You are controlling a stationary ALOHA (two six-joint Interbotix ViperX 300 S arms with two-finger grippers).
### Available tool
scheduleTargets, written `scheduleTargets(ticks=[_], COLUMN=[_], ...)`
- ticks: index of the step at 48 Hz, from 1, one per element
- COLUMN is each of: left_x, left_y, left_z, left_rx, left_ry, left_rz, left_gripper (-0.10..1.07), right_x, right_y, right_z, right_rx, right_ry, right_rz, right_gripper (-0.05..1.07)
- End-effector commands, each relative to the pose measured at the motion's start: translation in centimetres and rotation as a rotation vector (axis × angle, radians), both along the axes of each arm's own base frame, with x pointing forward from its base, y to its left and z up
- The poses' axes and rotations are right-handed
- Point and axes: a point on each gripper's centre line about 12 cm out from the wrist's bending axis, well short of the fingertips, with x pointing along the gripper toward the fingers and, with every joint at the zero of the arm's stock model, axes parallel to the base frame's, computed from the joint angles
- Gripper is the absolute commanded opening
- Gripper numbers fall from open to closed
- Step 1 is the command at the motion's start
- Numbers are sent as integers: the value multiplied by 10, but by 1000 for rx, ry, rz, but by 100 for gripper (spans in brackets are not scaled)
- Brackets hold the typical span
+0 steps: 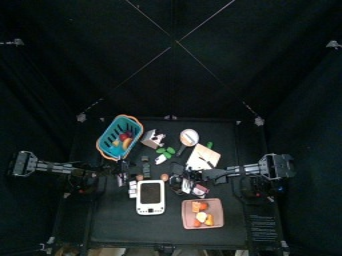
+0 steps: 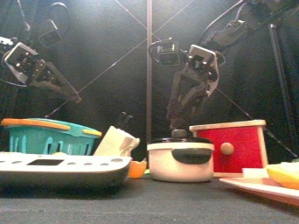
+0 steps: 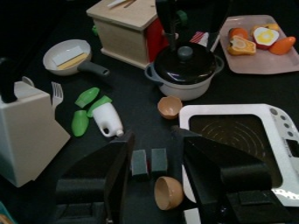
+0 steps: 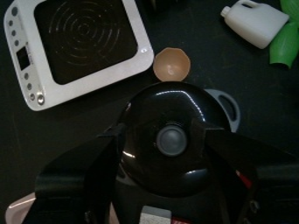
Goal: Grab pot lid
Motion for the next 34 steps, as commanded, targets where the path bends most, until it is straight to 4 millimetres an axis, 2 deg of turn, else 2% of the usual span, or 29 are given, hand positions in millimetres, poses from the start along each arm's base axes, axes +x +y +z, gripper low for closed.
scheduleTargets(ticks=[1, 12, 25, 34], left_x=[2, 2, 1, 0], left_y=[2, 3, 3, 3], left_z=[5, 4, 4, 2], left_rx=[6, 9, 6, 6], left_ry=[-19, -15, -12, -7], left_rz=[11, 14, 13, 13], left_gripper=[80, 80, 80, 80], right_x=[-1, 0, 1, 1], right_y=[0, -2, -3, -3], right_z=[14, 9, 2, 1], right_rx=[-5, -20, -28, -29], right_ry=[-35, -20, 1, 4], right_rz=[3, 7, 11, 12], right_gripper=[94, 90, 75, 74])
